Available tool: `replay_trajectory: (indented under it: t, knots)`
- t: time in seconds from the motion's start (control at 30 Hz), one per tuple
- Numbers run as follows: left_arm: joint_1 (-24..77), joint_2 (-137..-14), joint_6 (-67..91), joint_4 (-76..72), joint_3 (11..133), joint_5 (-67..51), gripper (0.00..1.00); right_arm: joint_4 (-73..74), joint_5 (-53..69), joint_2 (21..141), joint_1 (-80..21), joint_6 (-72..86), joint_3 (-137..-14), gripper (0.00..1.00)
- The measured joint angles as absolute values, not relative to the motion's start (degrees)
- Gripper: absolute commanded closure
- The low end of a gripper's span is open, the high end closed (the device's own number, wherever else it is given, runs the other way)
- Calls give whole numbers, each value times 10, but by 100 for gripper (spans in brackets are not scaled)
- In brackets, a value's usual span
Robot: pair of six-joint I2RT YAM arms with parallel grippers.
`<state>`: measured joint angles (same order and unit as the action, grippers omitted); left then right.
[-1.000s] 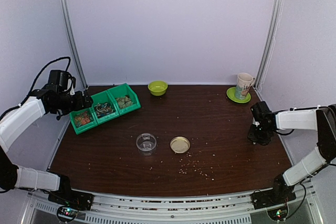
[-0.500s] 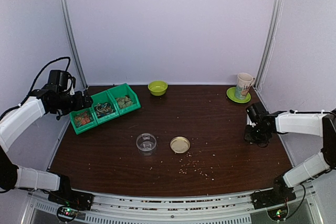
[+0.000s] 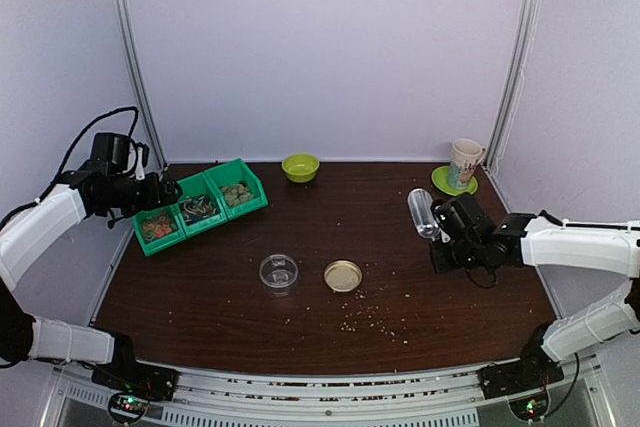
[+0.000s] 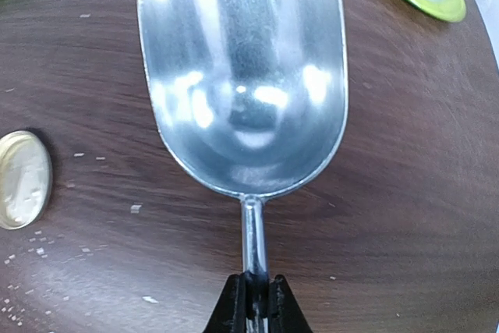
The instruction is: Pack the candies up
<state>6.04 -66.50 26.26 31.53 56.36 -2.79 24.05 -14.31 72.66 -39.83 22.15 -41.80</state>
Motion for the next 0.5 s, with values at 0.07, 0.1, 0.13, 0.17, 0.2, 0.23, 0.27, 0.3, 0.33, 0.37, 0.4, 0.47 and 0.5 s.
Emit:
replay_trajectory:
  t: [0.07, 0.1, 0.13, 0.17, 0.2, 0.23, 0.27, 0.3, 0.33, 0.37, 0.4, 0.47, 0.5]
  knots:
    - [60, -663, 256, 305, 561, -52, 4, 234, -148, 726, -425, 204, -429, 100]
    - [60, -662, 252, 298, 558, -66, 4, 231, -150, 726, -439, 196, -434, 100]
    - [60, -662, 249, 293, 556, -82, 4, 227, -154, 726, -455, 186, -441, 100]
    - [60, -662, 246, 289, 555, -95, 5, 223, -156, 726, -471, 176, -447, 100]
    - [61, -662, 243, 284, 554, -110, 5, 217, -161, 726, -491, 164, -455, 100]
    - [62, -662, 240, 279, 554, -124, 6, 214, -164, 726, -503, 154, -459, 100]
    - [64, -662, 237, 274, 554, -139, 7, 209, -167, 726, -520, 143, -465, 100]
    - [67, -663, 234, 268, 554, -155, 8, 204, -169, 726, -537, 130, -470, 100]
    - [71, -664, 230, 263, 554, -170, 8, 200, -170, 726, -550, 117, -475, 100]
    - [76, -665, 225, 258, 554, -187, 8, 195, -170, 726, -563, 108, -479, 100]
    - [82, -667, 222, 253, 554, -203, 8, 193, -170, 726, -574, 98, -484, 100]
    - [99, -672, 215, 240, 554, -238, 9, 189, -170, 728, -590, 78, -493, 100]
    - [109, -675, 211, 235, 554, -254, 9, 187, -171, 731, -604, 70, -499, 100]
